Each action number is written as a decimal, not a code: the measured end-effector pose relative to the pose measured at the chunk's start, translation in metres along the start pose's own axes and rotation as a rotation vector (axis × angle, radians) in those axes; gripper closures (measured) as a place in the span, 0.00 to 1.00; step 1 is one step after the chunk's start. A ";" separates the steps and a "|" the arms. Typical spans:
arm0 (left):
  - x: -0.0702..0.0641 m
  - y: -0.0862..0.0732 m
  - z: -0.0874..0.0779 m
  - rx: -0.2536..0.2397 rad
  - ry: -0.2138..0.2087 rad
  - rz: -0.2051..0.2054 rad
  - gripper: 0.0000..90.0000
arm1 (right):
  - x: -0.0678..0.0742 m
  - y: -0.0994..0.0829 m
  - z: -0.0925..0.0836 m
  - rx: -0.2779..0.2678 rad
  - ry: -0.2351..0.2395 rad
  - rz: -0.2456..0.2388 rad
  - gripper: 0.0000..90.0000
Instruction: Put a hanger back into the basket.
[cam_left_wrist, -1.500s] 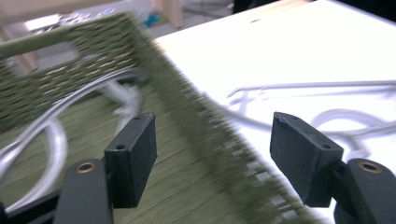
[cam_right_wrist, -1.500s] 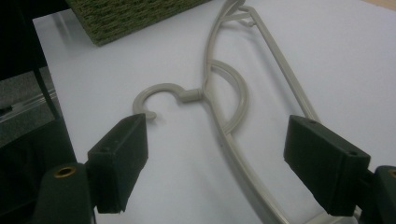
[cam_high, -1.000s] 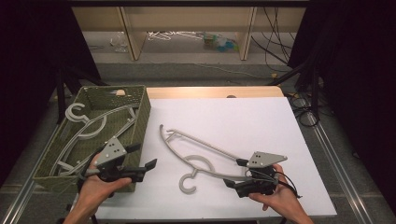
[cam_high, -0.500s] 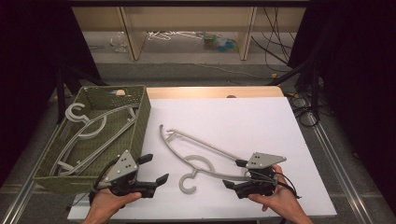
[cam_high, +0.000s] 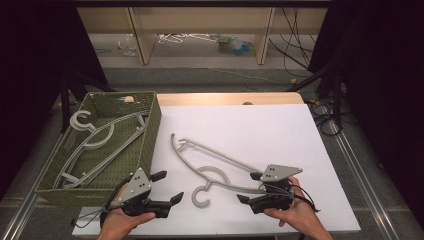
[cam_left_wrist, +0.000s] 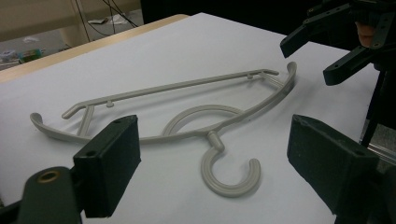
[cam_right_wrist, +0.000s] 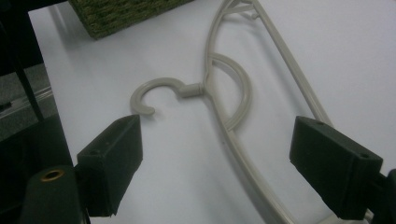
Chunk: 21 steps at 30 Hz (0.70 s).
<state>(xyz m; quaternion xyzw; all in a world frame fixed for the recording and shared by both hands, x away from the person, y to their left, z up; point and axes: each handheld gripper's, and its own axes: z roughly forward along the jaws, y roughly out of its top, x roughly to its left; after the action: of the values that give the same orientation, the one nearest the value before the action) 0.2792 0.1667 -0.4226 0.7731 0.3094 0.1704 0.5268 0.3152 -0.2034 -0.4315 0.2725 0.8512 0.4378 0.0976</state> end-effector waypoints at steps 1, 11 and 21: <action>0.000 -0.001 0.001 0.000 0.002 -0.004 0.19 | 0.000 0.000 0.001 0.003 0.000 -0.004 0.20; 0.001 -0.003 0.004 0.021 -0.010 0.004 0.19 | -0.009 0.002 0.024 0.126 0.001 -0.045 0.25; -0.001 -0.005 0.005 0.048 -0.024 0.006 0.19 | -0.013 0.005 0.049 0.255 0.003 -0.094 0.29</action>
<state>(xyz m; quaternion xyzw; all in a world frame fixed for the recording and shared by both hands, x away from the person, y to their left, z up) 0.2802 0.1636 -0.4287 0.7884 0.3045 0.1552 0.5114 0.3479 -0.1747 -0.4579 0.2421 0.9118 0.3215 0.0814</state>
